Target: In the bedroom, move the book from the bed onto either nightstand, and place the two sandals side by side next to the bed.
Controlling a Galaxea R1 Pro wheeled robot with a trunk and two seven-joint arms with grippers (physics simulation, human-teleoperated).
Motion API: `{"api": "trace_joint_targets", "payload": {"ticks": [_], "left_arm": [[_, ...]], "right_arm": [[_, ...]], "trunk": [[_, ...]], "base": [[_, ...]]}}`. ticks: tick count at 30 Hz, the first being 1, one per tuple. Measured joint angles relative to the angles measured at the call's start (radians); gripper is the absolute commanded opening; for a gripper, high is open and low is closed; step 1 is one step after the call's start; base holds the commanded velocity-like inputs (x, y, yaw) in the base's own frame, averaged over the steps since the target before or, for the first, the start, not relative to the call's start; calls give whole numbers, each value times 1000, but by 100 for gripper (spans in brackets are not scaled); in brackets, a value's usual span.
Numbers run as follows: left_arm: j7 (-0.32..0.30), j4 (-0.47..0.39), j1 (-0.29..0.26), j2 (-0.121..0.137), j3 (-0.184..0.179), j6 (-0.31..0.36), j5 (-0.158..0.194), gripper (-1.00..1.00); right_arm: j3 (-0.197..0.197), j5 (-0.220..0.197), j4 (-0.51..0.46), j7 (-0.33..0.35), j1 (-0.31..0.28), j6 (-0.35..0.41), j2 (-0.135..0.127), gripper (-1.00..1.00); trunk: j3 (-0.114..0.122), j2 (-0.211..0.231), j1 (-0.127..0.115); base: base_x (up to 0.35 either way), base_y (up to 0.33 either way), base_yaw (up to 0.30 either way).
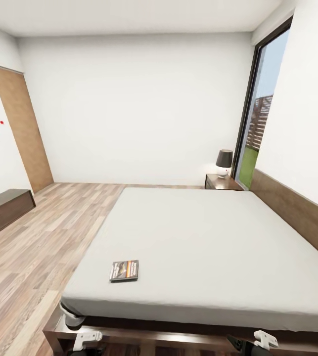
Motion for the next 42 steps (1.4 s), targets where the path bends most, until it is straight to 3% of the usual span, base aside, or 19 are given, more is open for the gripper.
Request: {"api": "trace_joint_targets", "payload": {"ticks": [42], "left_arm": [[0,0,0,0,0,0,0,100]], "right_arm": [[0,0,0,0,0,0,0,100]], "trunk": [[132,295,-161]], "base": [[0,0,0]]}}
